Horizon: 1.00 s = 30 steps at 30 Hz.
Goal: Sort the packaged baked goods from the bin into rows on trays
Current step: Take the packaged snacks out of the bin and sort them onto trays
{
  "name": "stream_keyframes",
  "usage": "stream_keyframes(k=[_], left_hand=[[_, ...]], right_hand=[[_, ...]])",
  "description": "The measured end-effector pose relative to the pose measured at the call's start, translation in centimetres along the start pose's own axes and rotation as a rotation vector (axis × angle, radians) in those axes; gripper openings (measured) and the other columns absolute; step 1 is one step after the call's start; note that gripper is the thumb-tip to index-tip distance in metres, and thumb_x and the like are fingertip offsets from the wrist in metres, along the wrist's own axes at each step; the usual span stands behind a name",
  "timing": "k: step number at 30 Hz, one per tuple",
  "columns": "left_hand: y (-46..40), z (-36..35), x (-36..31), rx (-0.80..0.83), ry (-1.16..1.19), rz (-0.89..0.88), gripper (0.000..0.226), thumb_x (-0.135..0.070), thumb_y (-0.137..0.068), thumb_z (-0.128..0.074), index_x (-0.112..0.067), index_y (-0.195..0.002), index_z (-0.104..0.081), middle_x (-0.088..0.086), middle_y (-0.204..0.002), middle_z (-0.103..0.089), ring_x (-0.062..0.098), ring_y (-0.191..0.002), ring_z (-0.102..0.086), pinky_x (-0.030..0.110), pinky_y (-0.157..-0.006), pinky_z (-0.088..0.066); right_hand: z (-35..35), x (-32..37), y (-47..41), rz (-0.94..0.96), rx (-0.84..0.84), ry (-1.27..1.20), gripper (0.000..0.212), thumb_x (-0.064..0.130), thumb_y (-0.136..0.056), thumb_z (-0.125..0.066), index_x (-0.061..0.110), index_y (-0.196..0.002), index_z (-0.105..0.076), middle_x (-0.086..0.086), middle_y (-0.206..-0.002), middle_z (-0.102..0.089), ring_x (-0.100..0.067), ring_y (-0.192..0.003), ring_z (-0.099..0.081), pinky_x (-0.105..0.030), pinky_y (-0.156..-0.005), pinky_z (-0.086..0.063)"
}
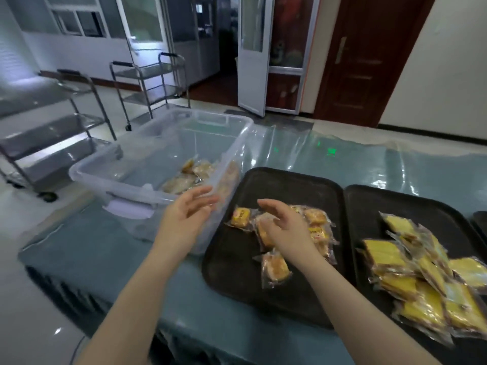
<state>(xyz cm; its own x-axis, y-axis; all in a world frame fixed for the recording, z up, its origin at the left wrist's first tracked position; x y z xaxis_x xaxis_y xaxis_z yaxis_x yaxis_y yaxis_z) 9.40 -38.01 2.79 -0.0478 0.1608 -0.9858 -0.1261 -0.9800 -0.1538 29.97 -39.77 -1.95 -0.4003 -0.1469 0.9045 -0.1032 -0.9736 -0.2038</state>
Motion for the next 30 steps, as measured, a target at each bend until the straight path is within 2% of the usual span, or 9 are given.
stream_keyframes(k=[3,7,12,16,19,21,23,25,30], left_hand=[[-2.2,3.6,-1.2,-0.054,0.011,-0.045,0.037,0.014,-0.089,-0.047,-0.015,-0.109,-0.06,0.0,-0.097,-0.071,0.009,-0.089,-0.068,0.016,-0.08,-0.05],[-6.9,8.0,-1.3,-0.076,-0.082,-0.072,0.038,0.008,-0.089,-0.05,-0.026,-0.102,-0.06,-0.013,-0.089,-0.073,0.004,-0.089,-0.067,0.013,-0.076,-0.049],[-13.1,12.9,0.4,-0.074,-0.235,-0.032,0.04,0.001,-0.092,-0.051,-0.035,-0.107,-0.058,-0.009,-0.104,-0.07,0.011,-0.101,-0.065,0.029,-0.089,-0.046],[-17.1,15.5,2.1,-0.055,-0.279,-0.032,0.039,-0.001,-0.092,-0.052,-0.037,-0.106,-0.059,-0.013,-0.102,-0.07,0.007,-0.1,-0.065,0.024,-0.086,-0.045],[-19.6,17.1,3.0,-0.019,-0.288,-0.022,0.039,-0.002,-0.092,-0.052,-0.037,-0.106,-0.059,-0.013,-0.104,-0.069,0.006,-0.101,-0.064,0.024,-0.088,-0.044],[-21.3,17.6,3.4,0.05,-0.301,-0.035,0.037,-0.003,-0.093,-0.052,-0.036,-0.107,-0.059,-0.012,-0.107,-0.068,0.003,-0.102,-0.063,0.017,-0.086,-0.045],[-23.0,18.0,3.6,0.122,-0.323,-0.073,0.035,-0.002,-0.093,-0.052,-0.032,-0.111,-0.058,-0.009,-0.11,-0.066,-0.003,-0.101,-0.061,0.008,-0.08,-0.044],[-24.7,18.6,3.4,0.172,-0.328,-0.097,0.035,-0.001,-0.092,-0.052,-0.028,-0.113,-0.057,-0.006,-0.112,-0.065,-0.004,-0.102,-0.06,0.008,-0.082,-0.045],[-27.4,20.0,3.6,0.329,-0.423,-0.157,0.037,-0.003,-0.09,-0.054,-0.026,-0.119,-0.056,-0.005,-0.116,-0.063,0.005,-0.112,-0.056,0.034,-0.102,-0.042]], right_hand=[[-2.0,2.2,-3.3,0.066,-0.029,-0.037,0.037,0.013,-0.09,-0.062,0.04,-0.114,-0.058,0.025,-0.115,-0.06,0.008,-0.109,-0.054,-0.023,-0.097,-0.047],[-4.6,4.7,-8.6,0.141,-0.065,-0.1,0.032,0.01,-0.091,-0.06,0.027,-0.117,-0.063,0.016,-0.115,-0.064,0.002,-0.108,-0.058,-0.031,-0.099,-0.048],[-8.2,7.2,-15.3,0.172,-0.03,-0.136,0.028,0.009,-0.091,-0.06,0.026,-0.113,-0.063,0.013,-0.113,-0.066,0.0,-0.107,-0.059,-0.035,-0.1,-0.047],[-10.8,7.5,-19.2,0.134,0.045,-0.058,0.027,0.012,-0.091,-0.06,0.026,-0.113,-0.063,0.015,-0.111,-0.065,0.001,-0.106,-0.059,-0.031,-0.099,-0.048],[-12.0,6.9,-20.2,0.086,0.101,0.067,0.022,0.02,-0.091,-0.061,0.03,-0.111,-0.063,0.019,-0.104,-0.065,0.004,-0.1,-0.059,-0.023,-0.092,-0.049],[-12.5,6.4,-20.3,0.088,0.129,0.211,0.02,0.036,-0.088,-0.059,0.037,-0.108,-0.062,0.026,-0.098,-0.063,0.01,-0.095,-0.058,-0.012,-0.083,-0.047],[-13.0,6.1,-20.2,0.073,0.146,0.371,0.031,0.048,-0.085,-0.054,0.039,-0.114,-0.06,0.031,-0.098,-0.06,0.013,-0.094,-0.056,-0.008,-0.077,-0.044],[-13.7,6.0,-20.2,0.052,0.171,0.552,0.038,0.05,-0.087,-0.054,0.037,-0.123,-0.057,0.027,-0.107,-0.06,0.009,-0.097,-0.056,-0.014,-0.078,-0.044],[-15.0,5.4,-20.9,-0.118,0.278,0.862,0.042,0.048,-0.09,-0.057,0.037,-0.13,-0.051,0.011,-0.122,-0.061,-0.009,-0.107,-0.058,-0.031,-0.088,-0.049]])
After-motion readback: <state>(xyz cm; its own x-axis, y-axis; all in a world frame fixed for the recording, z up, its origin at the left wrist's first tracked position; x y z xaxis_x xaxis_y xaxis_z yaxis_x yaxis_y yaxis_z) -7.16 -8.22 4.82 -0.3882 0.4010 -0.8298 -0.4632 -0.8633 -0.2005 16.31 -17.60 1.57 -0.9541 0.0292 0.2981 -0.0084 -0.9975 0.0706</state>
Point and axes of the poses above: each hand's wrist, its own y-axis away from the middle knuckle, its own z-axis out of the back of the hand, x = y × z, the point moved 5 cm from there along -y, towards the middle knuckle
